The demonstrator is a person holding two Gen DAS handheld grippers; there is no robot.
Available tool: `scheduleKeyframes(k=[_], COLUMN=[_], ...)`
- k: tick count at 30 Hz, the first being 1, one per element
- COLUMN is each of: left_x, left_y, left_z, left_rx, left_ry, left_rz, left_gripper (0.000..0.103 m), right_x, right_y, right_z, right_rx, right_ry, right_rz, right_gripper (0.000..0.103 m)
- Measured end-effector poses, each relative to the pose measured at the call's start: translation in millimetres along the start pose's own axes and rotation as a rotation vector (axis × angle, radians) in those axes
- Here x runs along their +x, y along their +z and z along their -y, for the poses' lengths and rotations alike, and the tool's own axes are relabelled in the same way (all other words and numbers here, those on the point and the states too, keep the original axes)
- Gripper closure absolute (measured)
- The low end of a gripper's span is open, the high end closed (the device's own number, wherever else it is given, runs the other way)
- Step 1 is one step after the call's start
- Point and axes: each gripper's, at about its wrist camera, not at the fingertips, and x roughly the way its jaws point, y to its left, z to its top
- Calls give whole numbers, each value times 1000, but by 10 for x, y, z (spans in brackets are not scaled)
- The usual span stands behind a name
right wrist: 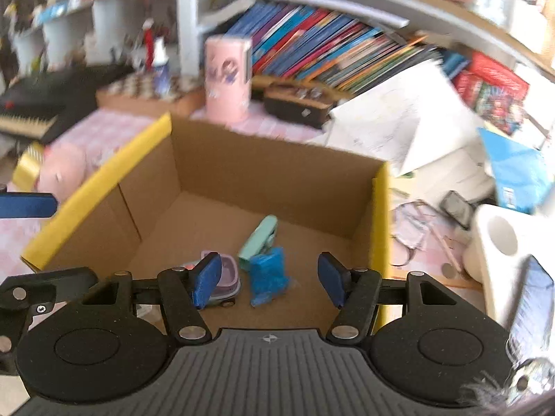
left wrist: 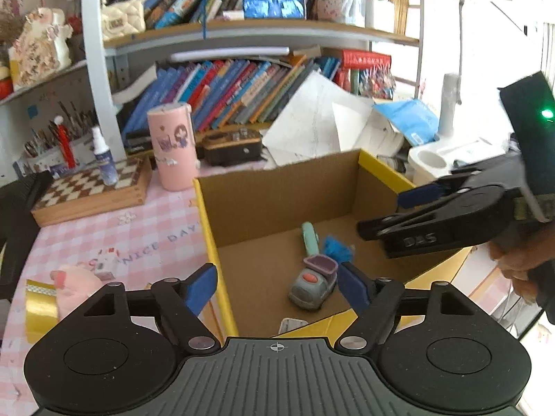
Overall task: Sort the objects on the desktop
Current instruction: 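Open the left tool to drop the charger while the right tool releases the packet, then withdraw both open tools from the box back toward the table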
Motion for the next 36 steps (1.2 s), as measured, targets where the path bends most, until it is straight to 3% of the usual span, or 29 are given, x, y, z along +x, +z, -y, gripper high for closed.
scheduleKeyframes(k=[9,13,24,36], left_x=[-343,-436,-657,-1026], left_y=[-11,-82,-401,-883], left_z=[-157,-231,-501,-950], left_rx=[-66,-87,-118,-114], left_ry=[27,30,26,45], left_rz=[83,90,62,-15], left_gripper=[17,17,17,17], right_x=[-665,-842,-1036,-1154], right_y=[-109,-218,-594,-966], right_z=[-31,-106,-443,-1253], right_rx=[158,210,276,333], right_ry=[-110,-159,-248,-278], right_rz=[185,218,186,131], right_gripper=[34,32,31,30])
